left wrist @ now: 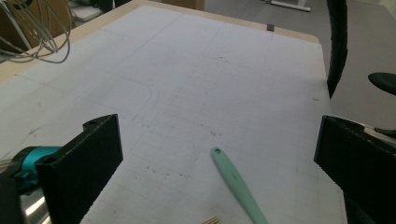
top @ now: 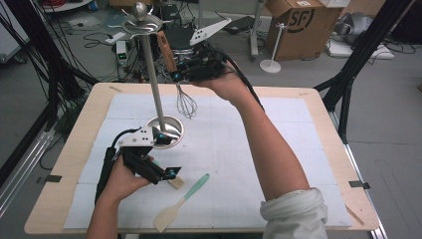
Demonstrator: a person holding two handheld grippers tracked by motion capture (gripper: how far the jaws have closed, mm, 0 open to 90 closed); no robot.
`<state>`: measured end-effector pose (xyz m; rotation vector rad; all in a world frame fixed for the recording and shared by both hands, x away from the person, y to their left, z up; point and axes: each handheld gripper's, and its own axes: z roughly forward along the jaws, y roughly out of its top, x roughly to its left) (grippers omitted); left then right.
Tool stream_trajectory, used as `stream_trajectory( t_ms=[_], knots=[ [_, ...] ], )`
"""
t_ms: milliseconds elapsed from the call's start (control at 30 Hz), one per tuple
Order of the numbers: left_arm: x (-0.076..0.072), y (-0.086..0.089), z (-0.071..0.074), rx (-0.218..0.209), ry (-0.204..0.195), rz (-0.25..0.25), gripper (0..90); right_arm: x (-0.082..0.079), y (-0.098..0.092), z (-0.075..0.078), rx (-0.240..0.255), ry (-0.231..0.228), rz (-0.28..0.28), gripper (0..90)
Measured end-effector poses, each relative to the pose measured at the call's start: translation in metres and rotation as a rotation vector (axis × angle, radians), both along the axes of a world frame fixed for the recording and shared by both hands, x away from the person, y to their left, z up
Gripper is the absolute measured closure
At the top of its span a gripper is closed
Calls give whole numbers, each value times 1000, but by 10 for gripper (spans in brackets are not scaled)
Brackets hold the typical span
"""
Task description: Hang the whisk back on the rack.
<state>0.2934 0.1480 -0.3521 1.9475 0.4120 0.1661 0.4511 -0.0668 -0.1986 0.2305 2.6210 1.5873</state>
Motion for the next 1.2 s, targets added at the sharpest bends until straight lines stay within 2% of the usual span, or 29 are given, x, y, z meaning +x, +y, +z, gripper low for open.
stream_trajectory(
  t_ms=[333,467,500,600,700,767,867,1000,1200],
  knots=[
    [0,0,0,2,-2,-1,16,2,6,-2,7,18,14,715],
    [0,0,0,0,1,1,16,2,8,-2,7,16,0,705],
    [0,0,0,0,2,-1,16,1,8,-2,5,10,-5,688],
    [0,0,0,-1,0,-5,16,-1,9,-3,-20,3,-8,562],
    [1,1,0,5,-2,-3,16,-2,6,-5,9,16,25,515],
    [1,1,-1,4,-1,-1,16,-4,2,-6,24,44,30,490],
    [1,2,-1,1,4,2,16,-6,-4,-7,46,55,40,464],
    [1,1,-2,6,6,4,16,-11,-12,-5,42,43,41,432],
    [2,0,-3,13,10,2,16,-21,-30,-5,65,26,29,391]
  ],
)
